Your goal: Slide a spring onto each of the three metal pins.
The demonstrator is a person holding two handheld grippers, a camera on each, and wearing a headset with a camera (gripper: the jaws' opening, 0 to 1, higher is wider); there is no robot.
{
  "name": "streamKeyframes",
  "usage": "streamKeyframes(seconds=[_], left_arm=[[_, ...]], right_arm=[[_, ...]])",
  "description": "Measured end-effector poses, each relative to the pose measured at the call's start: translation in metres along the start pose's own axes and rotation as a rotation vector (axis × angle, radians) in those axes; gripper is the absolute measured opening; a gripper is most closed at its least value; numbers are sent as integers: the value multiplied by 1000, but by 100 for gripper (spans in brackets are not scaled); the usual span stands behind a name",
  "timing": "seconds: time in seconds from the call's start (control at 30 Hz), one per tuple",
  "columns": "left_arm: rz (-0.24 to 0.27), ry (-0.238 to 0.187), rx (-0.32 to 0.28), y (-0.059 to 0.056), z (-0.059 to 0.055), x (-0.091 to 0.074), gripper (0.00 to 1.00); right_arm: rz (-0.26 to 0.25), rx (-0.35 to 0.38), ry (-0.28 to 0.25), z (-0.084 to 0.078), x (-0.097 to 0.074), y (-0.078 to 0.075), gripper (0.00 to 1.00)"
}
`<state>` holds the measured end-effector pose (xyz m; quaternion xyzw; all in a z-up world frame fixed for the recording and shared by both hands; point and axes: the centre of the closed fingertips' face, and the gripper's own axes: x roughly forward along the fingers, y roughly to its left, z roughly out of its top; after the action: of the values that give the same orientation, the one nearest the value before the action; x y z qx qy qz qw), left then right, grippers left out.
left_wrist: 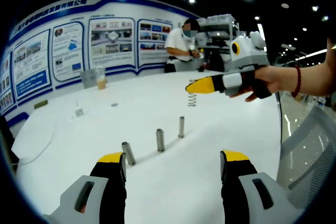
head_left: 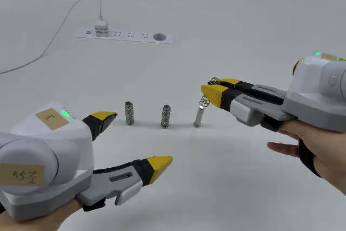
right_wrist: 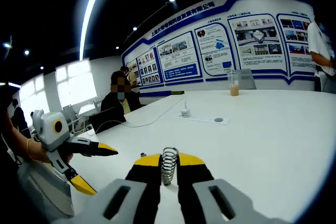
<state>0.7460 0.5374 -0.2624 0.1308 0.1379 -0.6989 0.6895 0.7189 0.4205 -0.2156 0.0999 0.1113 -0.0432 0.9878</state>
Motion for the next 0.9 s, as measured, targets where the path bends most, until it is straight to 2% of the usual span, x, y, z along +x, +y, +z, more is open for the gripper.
streamKeyframes(seconds=[0.5,0.6,0.9], left_arm=[[27,11,-30,8,-8,1,85],[11,11,-66,6,-9,2,88],[17,8,-74,8,-10,2,93]], right_arm=[[-36,-52,29,-8,15,-17,12],[-42,-54,36,-11,17,-20,12],[-62,-71,58,-17,21,-26,12]])
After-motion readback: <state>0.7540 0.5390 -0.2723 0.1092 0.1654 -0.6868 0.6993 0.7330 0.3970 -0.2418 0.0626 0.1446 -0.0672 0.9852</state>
